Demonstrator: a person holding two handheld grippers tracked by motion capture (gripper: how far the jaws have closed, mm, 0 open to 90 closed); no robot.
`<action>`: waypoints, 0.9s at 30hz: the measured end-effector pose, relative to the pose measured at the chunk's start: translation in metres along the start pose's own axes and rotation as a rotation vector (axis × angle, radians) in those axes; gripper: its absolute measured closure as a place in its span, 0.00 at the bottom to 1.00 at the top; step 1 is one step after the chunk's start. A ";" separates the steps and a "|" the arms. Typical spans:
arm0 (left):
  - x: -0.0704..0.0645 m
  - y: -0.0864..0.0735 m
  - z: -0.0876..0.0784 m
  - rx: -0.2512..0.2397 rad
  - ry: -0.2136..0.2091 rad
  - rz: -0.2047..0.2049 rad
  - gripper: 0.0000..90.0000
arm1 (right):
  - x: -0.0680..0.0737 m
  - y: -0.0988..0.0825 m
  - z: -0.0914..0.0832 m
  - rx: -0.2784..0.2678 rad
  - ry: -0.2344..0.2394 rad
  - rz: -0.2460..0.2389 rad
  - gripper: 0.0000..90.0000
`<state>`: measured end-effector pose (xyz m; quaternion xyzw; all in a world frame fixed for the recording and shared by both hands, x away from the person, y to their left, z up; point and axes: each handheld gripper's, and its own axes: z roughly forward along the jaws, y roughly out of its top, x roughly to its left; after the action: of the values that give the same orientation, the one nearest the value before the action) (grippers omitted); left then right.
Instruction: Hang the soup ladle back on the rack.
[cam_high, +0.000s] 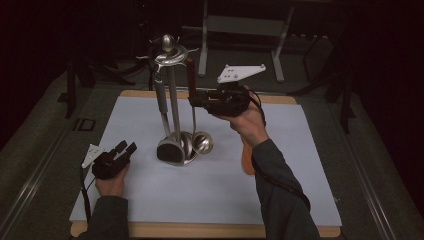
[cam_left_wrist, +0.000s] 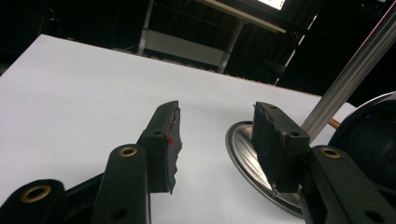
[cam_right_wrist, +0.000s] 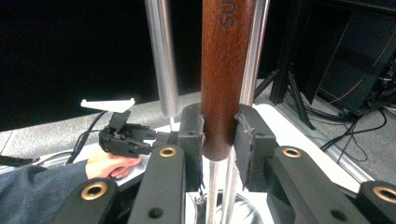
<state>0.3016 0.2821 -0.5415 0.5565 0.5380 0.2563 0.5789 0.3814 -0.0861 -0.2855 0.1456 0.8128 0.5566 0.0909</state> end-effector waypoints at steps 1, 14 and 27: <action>0.000 0.000 0.000 0.000 0.000 0.000 0.58 | 0.000 0.000 0.000 0.001 -0.001 0.002 0.82; 0.000 0.000 0.000 -0.001 -0.001 -0.001 0.58 | 0.000 0.006 0.009 0.040 -0.021 0.003 0.82; 0.000 0.000 0.000 -0.003 -0.001 -0.004 0.58 | 0.001 0.008 0.015 0.077 -0.034 0.011 0.82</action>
<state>0.3015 0.2821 -0.5416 0.5547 0.5383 0.2557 0.5807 0.3867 -0.0696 -0.2833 0.1629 0.8312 0.5229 0.0960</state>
